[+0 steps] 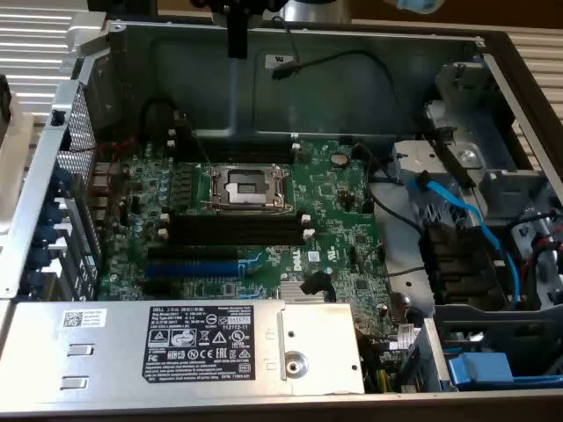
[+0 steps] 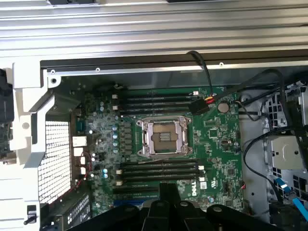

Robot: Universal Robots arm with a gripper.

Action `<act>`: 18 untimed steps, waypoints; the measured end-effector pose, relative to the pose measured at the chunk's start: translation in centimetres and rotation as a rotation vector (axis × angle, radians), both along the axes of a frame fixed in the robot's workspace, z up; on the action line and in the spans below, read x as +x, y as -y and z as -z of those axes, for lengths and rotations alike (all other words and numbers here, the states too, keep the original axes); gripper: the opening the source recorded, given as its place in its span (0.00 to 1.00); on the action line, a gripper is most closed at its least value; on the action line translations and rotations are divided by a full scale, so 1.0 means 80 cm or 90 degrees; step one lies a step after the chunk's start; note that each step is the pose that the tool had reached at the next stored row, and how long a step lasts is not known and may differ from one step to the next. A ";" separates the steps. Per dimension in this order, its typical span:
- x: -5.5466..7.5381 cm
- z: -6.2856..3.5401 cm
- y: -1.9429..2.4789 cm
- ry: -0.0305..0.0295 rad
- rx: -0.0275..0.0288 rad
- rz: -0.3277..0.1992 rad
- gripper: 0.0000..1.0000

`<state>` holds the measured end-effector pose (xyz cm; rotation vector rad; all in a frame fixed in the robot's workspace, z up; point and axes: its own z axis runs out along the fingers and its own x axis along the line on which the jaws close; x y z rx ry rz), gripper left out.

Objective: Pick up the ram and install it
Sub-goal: 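Reach for the ram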

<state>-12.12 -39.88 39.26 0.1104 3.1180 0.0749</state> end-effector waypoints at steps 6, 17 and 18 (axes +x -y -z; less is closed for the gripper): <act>0.000 0.000 0.0000 0.0000 0.0000 0.000 0.10; -0.003 -0.017 -0.0123 0.0054 -0.0086 0.000 0.10; -0.005 -0.019 -0.0138 0.0055 -0.0100 0.000 0.10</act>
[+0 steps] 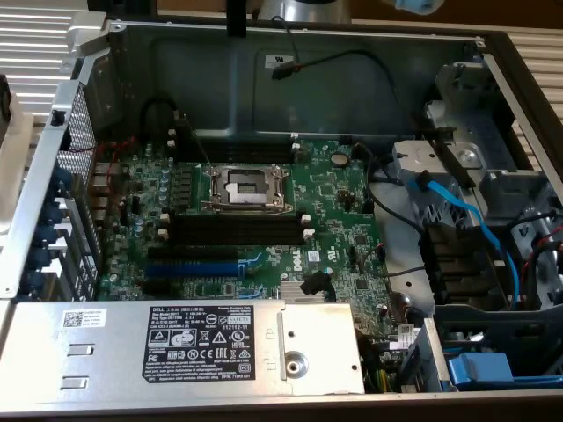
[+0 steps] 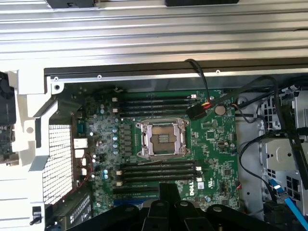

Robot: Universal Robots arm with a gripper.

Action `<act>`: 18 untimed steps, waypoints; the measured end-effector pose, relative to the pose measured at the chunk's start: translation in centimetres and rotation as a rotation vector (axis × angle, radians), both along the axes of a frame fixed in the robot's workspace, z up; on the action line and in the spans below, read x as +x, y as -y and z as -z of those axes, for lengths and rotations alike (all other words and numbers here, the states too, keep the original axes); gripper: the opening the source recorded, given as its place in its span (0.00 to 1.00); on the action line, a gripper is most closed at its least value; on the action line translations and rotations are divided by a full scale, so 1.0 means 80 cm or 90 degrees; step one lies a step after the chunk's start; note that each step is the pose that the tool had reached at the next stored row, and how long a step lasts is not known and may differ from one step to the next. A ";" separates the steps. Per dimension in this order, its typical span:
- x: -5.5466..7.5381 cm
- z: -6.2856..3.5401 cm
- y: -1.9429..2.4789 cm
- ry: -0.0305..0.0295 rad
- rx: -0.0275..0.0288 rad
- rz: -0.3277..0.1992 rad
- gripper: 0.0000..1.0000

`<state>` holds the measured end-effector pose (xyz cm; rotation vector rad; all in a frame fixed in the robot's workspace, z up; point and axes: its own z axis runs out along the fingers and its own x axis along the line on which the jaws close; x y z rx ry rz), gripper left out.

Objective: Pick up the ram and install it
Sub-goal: 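Reach for the ram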

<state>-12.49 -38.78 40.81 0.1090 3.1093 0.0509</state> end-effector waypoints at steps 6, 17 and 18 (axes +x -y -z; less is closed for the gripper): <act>-0.030 -0.008 -0.0044 0.0005 -0.0075 0.000 0.10; -0.108 -0.008 -0.0112 0.0267 -0.0140 0.000 0.10; -0.117 -0.007 -0.0130 0.0293 -0.0140 0.000 0.10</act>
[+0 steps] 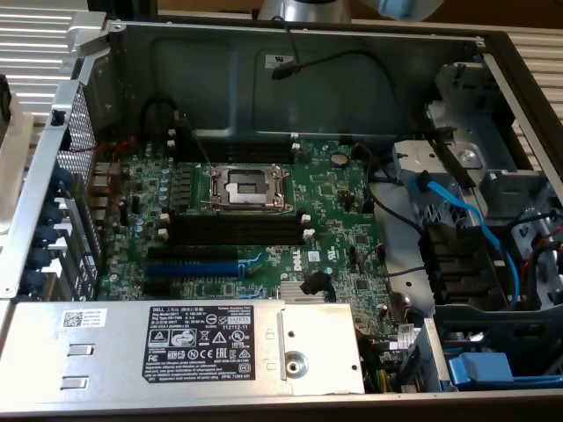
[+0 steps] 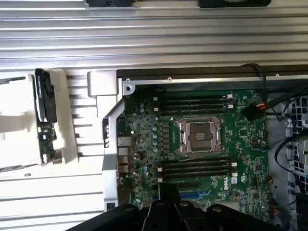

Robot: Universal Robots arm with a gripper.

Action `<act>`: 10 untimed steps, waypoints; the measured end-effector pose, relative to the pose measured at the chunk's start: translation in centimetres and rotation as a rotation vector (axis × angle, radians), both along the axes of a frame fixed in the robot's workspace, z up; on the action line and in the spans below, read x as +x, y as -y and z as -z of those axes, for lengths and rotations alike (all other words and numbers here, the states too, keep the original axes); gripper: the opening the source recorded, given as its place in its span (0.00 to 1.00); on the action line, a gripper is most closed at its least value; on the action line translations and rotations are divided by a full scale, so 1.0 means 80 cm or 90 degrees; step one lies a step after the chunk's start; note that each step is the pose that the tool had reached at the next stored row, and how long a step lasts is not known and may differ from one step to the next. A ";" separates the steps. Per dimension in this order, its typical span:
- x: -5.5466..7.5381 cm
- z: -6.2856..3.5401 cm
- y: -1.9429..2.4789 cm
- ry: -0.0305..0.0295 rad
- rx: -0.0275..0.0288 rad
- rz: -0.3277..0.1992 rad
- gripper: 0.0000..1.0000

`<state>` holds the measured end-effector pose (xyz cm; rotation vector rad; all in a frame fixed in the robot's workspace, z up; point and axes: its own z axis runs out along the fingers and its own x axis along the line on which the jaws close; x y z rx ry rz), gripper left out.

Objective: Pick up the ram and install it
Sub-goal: 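Reach for the ram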

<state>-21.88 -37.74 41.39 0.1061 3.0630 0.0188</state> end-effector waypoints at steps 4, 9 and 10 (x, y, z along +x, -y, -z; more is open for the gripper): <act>-0.037 0.001 -0.0069 0.0085 0.0000 0.000 0.10; -0.092 0.001 -0.0114 0.0100 0.0000 0.000 0.10; -0.104 0.001 -0.0114 0.0100 0.0000 0.000 0.10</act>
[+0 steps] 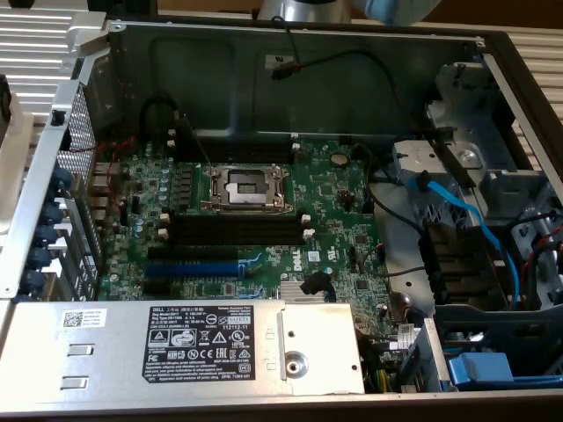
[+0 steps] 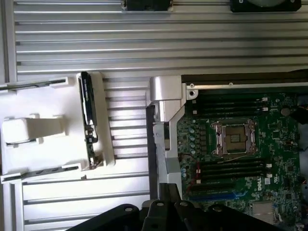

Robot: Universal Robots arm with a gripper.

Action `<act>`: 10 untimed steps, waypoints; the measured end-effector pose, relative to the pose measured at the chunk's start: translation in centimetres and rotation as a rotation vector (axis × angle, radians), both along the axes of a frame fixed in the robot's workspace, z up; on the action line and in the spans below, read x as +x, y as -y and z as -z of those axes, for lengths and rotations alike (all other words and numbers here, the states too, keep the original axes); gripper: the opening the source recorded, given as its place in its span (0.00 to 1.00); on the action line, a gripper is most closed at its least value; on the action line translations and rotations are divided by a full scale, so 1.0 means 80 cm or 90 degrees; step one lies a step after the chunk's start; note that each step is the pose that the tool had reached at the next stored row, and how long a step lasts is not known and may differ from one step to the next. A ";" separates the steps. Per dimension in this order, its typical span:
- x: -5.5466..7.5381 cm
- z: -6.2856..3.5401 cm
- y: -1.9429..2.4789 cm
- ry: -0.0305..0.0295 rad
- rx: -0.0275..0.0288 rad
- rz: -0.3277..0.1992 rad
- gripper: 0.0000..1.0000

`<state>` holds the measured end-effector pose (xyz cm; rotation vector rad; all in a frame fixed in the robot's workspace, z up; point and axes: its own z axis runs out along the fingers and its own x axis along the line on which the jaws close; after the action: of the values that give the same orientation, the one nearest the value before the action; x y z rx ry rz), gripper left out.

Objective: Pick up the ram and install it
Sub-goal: 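Reach for the ram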

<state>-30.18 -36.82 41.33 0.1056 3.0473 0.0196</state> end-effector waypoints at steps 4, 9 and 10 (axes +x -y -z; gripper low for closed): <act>-0.028 0.000 -0.0002 -0.0037 0.0000 0.000 0.10; -0.062 0.002 -0.0013 -0.0066 -0.0001 0.000 0.10; -0.068 0.003 -0.0015 -0.0066 -0.0001 0.000 0.10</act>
<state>-35.63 -36.70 41.12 0.1060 3.0576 0.0190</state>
